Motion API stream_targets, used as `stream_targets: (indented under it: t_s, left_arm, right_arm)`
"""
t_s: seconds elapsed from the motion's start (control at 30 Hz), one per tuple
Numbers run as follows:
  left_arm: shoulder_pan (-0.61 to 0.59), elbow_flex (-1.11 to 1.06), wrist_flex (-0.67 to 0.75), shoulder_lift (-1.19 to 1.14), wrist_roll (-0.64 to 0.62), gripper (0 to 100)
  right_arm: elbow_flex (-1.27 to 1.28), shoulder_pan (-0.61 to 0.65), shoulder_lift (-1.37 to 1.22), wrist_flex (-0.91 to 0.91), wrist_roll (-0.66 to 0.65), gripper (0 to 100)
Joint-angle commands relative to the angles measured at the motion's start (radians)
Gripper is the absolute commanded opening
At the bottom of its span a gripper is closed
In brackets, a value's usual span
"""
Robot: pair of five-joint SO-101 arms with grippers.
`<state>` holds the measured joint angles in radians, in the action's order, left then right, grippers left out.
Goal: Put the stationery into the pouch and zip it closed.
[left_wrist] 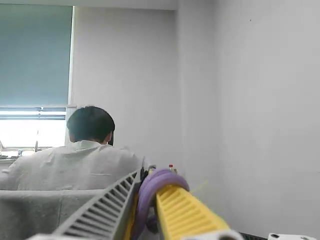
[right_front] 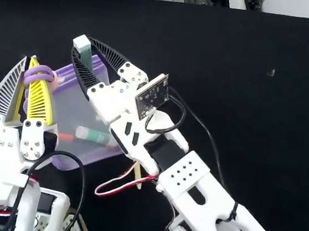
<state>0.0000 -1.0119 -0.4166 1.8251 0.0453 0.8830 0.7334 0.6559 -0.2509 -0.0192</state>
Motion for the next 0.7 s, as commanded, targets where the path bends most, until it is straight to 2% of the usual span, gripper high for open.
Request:
stream_targets:
  t_s: [0.0, 0.67]
  left_arm:
    - [0.010, 0.081, 0.017, 0.002, -0.009, 3]
    - [0.010, 0.077, 0.017, 0.000, -0.009, 3]
  right_arm:
    - [-0.042, -0.014, -0.024, -0.002, -0.014, 1.1]
    - [-0.096, -0.069, -0.007, -0.002, -0.015, 1.1]
